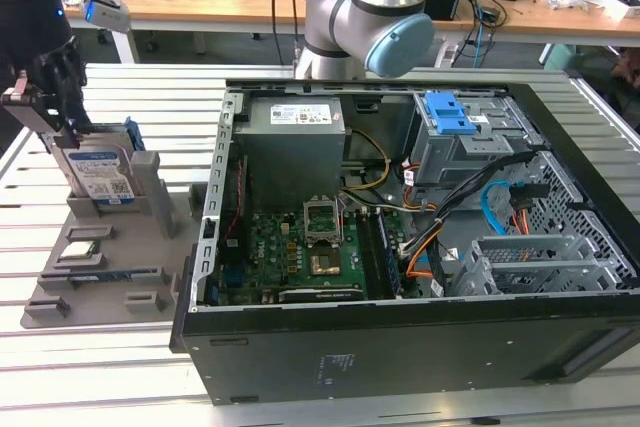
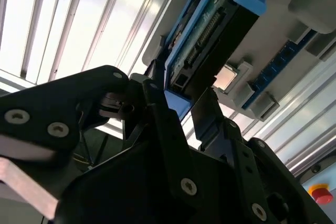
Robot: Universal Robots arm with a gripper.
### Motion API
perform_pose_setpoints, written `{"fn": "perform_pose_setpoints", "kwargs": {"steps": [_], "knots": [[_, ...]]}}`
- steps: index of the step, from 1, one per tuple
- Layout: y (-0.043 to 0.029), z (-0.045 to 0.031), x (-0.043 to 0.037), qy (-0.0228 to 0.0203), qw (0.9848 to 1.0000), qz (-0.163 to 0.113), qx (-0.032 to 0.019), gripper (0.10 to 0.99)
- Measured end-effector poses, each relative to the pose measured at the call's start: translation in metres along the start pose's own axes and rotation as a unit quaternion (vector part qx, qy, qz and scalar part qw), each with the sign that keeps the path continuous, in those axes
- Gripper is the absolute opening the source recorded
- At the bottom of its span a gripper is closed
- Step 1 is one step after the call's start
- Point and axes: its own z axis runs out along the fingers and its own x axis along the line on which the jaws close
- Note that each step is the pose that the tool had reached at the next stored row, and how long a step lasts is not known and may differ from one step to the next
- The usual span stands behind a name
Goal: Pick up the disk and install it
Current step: 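Pick up the disk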
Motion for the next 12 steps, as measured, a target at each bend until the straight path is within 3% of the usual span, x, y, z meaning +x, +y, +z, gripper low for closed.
{"fn": "perform_pose_setpoints", "kwargs": {"steps": [12], "knots": [[-0.0034, 0.0214, -0.0025, 0.0011, 1.0000, -0.005, 0.0001, 0.482]]}}
